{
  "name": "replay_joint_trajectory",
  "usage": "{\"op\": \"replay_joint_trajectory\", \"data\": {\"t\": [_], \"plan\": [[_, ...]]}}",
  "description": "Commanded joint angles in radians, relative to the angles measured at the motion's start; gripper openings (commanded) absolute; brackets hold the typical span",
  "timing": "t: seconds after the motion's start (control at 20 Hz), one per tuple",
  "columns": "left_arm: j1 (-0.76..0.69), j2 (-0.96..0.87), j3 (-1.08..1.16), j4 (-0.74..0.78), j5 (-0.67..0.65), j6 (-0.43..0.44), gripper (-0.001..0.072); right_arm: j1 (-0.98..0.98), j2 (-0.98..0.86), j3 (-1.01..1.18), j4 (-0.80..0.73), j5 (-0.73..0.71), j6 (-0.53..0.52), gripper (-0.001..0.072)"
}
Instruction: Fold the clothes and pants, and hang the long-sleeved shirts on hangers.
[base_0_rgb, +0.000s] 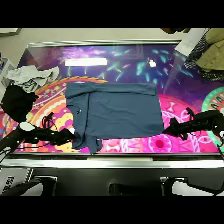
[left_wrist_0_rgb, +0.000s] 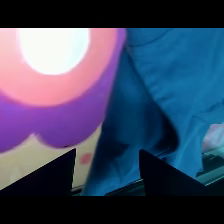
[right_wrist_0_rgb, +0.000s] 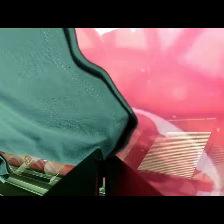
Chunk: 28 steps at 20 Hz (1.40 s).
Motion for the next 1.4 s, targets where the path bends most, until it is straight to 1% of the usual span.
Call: {"op": "replay_joint_trajectory", "data": {"t": [0.0, 0.1, 0.15, 0.2, 0.3, 0.35, 0.5, 0.55, 0.65, 0.75, 0.8, 0.9, 1.05, 1.15, 1.35], "plan": [[-0.068, -0.048, -0.008, -0.062, 0.084, 0.003, 0.0432, 0.0, 0.01, 0.0, 0.008, 0.003, 0.001, 0.0033], [-0.084, -0.081, -0.008, -0.09, 0.094, 0.004, 0.042, 0.0, 0.01, 0.0, 0.015, -0.004, 0.001, 0.0033], [-0.084, -0.085, -0.007, -0.102, 0.091, 0.008, 0.0198, 0.0, 0.011, 0.0, 0.026, -0.008, 0.0, 0.0033], [-0.084, -0.08, -0.005, -0.11, 0.088, 0.014, 0.0015, 0.0, 0.011, 0.0, 0.048, -0.013, -0.006, 0.0033], [-0.084, -0.057, 0.026, -0.109, 0.077, 0.015, 0.0014, 0.0, 0.029, 0.0, 0.142, -0.013, -0.06, 0.0033], [-0.084, -0.041, 0.055, -0.109, 0.071, 0.016, 0.0013, 0.0, 0.045, 0.001, 0.215, -0.008, -0.099, 0.0032], [-0.084, 0.018, 0.199, -0.109, 0.071, 0.015, 0.0013, 0.052, 0.108, 0.045, 0.415, 0.053, -0.196, 0.0032], [-0.084, 0.032, 0.264, -0.108, 0.071, 0.015, 0.0013, 0.089, 0.123, 0.093, 0.439, 0.075, -0.21, 0.0032], [-0.084, 0.053, 0.428, -0.095, 0.071, 0.015, 0.0013, 0.162, 0.142, 0.245, 0.434, 0.106, -0.209, 0.0032], [-0.082, 0.071, 0.619, -0.037, 0.07, 0.007, 0.0013, 0.198, 0.164, 0.438, 0.425, 0.146, -0.174, 0.0032], [-0.078, 0.083, 0.722, 0.003, 0.07, -0.011, 0.0013, 0.2, 0.181, 0.547, 0.414, 0.169, -0.161, 0.0032], [-0.061, 0.109, 0.91, 0.105, 0.07, -0.085, 0.0013, 0.198, 0.224, 0.753, 0.386, 0.21, -0.138, 0.0032], [-0.049, 0.17, 1.144, 0.287, 0.069, -0.217, 0.0013, 0.198, 0.307, 1.023, 0.284, 0.237, -0.071, 0.0032], [-0.048, 0.23, 1.243, 0.379, 0.069, -0.292, 0.0013, 0.198, 0.378, 1.136, 0.199, 0.258, -0.026, 0.0032], [-0.048, 0.383, 1.296, 0.443, 0.071, -0.346, 0.0013, 0.198, 0.571, 1.17, 0.026, 0.397, 0.057, 0.0032]]}}
